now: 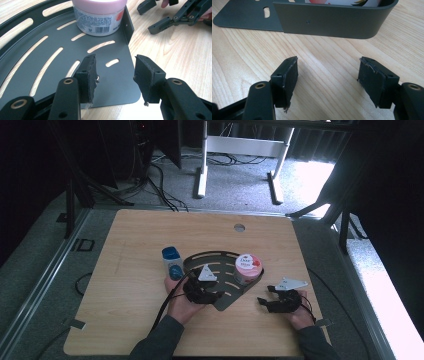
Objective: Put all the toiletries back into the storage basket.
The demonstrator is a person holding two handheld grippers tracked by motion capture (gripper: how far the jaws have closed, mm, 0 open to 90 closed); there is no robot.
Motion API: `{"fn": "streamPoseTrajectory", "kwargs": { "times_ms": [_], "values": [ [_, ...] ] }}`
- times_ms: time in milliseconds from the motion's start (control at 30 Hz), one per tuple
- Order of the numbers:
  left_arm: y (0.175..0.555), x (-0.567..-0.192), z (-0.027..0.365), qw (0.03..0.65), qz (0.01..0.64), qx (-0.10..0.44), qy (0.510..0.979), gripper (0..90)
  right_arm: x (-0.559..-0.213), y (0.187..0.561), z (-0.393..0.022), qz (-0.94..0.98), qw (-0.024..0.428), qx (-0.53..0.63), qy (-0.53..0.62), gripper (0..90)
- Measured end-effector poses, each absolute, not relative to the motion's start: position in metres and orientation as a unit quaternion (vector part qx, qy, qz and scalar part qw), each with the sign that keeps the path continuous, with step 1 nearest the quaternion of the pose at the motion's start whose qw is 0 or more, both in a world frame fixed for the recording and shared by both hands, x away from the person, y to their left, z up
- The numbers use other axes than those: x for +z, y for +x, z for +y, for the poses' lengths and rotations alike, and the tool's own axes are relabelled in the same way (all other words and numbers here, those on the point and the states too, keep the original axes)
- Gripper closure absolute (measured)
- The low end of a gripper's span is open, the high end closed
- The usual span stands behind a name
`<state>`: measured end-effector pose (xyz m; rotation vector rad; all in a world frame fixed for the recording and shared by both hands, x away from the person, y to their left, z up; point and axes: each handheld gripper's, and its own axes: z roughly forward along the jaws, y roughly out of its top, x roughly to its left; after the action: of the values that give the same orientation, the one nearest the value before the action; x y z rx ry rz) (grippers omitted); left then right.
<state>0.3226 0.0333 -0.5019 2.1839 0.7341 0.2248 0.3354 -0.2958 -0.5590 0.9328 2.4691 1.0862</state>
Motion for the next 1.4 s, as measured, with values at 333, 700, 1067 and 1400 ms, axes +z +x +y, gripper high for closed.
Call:
{"fn": "streamPoseTrajectory", "kwargs": {
  "times_ms": [333, 700, 1067, 1400],
  "values": [
    [0.315, -0.498, 0.040, 0.406, 0.294, 0.100, 0.860, 56.0, -0.559, 0.336, -0.297, 0.858, 0.142, 0.377, 0.319, 31.6],
    [0.309, -0.494, 0.048, 0.408, 0.295, 0.102, 0.858, 55.3, -0.559, 0.336, -0.297, 0.859, 0.141, 0.377, 0.316, 31.5],
    [0.302, -0.493, 0.057, 0.402, 0.300, 0.108, 0.858, 53.9, -0.559, 0.336, -0.297, 0.859, 0.141, 0.377, 0.316, 31.4],
    [0.297, -0.491, 0.068, 0.395, 0.307, 0.112, 0.859, 53.8, -0.559, 0.336, -0.297, 0.860, 0.140, 0.377, 0.314, 30.5]
  ]
}}
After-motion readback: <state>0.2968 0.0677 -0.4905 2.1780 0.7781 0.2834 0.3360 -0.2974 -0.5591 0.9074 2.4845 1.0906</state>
